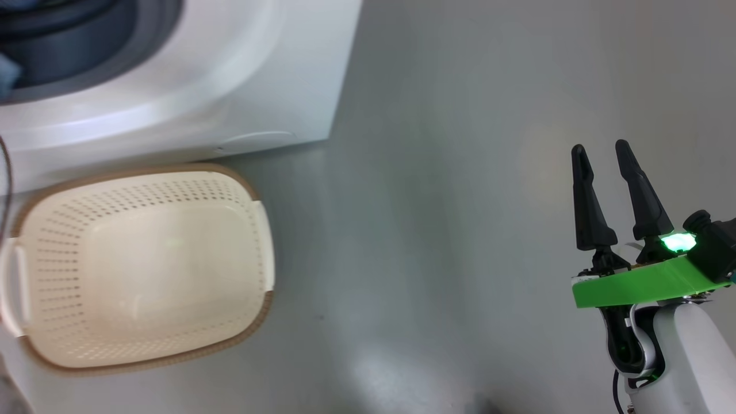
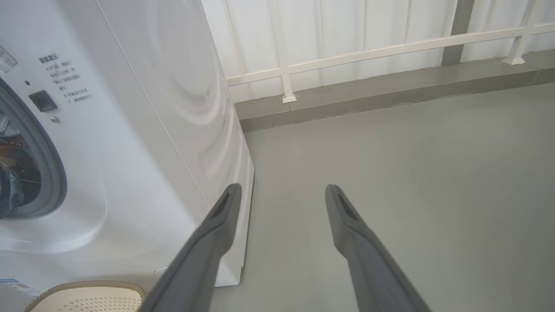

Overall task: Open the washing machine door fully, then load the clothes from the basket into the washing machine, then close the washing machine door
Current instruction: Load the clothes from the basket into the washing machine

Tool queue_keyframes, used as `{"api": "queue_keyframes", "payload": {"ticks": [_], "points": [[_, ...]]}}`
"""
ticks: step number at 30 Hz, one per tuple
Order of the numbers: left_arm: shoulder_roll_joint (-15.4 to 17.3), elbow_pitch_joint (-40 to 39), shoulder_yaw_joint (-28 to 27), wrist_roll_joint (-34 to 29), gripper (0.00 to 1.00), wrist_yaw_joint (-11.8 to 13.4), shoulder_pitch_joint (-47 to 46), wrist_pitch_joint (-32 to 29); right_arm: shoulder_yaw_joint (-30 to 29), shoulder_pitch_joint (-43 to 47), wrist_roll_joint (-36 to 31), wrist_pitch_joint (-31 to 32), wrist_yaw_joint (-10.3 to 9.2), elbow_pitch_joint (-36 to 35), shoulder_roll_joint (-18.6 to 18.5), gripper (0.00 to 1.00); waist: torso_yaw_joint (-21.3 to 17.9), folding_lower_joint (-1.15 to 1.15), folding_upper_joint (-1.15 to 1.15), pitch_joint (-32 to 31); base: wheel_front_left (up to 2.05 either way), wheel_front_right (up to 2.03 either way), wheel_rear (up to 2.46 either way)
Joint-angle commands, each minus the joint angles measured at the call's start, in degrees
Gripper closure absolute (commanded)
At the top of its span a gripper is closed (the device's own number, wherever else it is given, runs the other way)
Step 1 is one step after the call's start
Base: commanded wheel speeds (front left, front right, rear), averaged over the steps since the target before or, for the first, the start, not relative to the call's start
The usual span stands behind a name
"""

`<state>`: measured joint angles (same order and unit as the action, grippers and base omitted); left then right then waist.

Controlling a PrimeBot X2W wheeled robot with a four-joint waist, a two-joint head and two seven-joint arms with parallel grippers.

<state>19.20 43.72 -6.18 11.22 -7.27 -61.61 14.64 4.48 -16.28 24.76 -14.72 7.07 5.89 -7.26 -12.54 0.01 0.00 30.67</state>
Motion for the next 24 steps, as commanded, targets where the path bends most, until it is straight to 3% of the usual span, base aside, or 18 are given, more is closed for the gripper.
{"api": "queue_keyframes", "payload": {"ticks": [1, 11, 13, 14, 15, 16, 24], "points": [[3.4, -1.0, -0.6, -0.9, 1.00, 0.1, -2.0, 0.4, 1.2, -0.5, 0.6, -0.3, 0.42, -1.3, -0.1, 0.00, -2.7, -0.01, 0.00, 2.7, 0.00, 0.00, 0.00], [4.7, -4.4, -1.6, -3.9, 1.00, 0.3, -6.9, 0.4, 1.6, -1.3, 0.8, -0.3, 0.42, -1.6, 0.7, 0.00, -5.0, -0.01, 0.00, 4.1, 0.00, 0.00, 0.00], [5.1, -2.8, -1.5, -4.6, 0.82, 0.2, -6.3, 0.4, 1.7, -1.1, 0.7, -0.3, 0.42, -1.6, 0.7, 0.00, -5.1, -0.01, 0.00, 3.9, 0.00, 0.00, 0.00], [5.0, -1.6, -1.8, -4.5, 0.58, 0.3, -6.0, 0.4, 1.8, -1.0, 0.7, -0.3, 0.42, -1.5, 0.8, 0.00, -5.2, -0.01, 0.00, 3.7, 0.00, 0.00, 0.00], [5.0, -1.6, -1.8, -4.5, 0.58, 0.3, -6.0, 0.4, 1.8, -1.0, 0.7, -0.3, 0.42, -1.5, 0.8, 0.00, -5.2, -0.01, 0.00, 3.7, 0.00, 0.00, 0.00], [5.0, -0.5, -2.1, -4.5, 0.00, 0.4, -5.8, 0.4, 1.8, -0.8, 0.7, -0.3, 0.42, -1.5, 0.8, 0.00, -5.1, -0.01, 0.00, 3.6, 0.00, 0.00, 0.00], [4.5, 3.4, -3.8, -4.3, 0.00, 1.1, -4.5, 0.4, 2.0, -0.5, 0.5, -0.3, 0.42, -1.5, 0.3, 0.00, -4.4, -0.01, 0.00, 2.4, 0.00, 0.00, 0.00]]}}
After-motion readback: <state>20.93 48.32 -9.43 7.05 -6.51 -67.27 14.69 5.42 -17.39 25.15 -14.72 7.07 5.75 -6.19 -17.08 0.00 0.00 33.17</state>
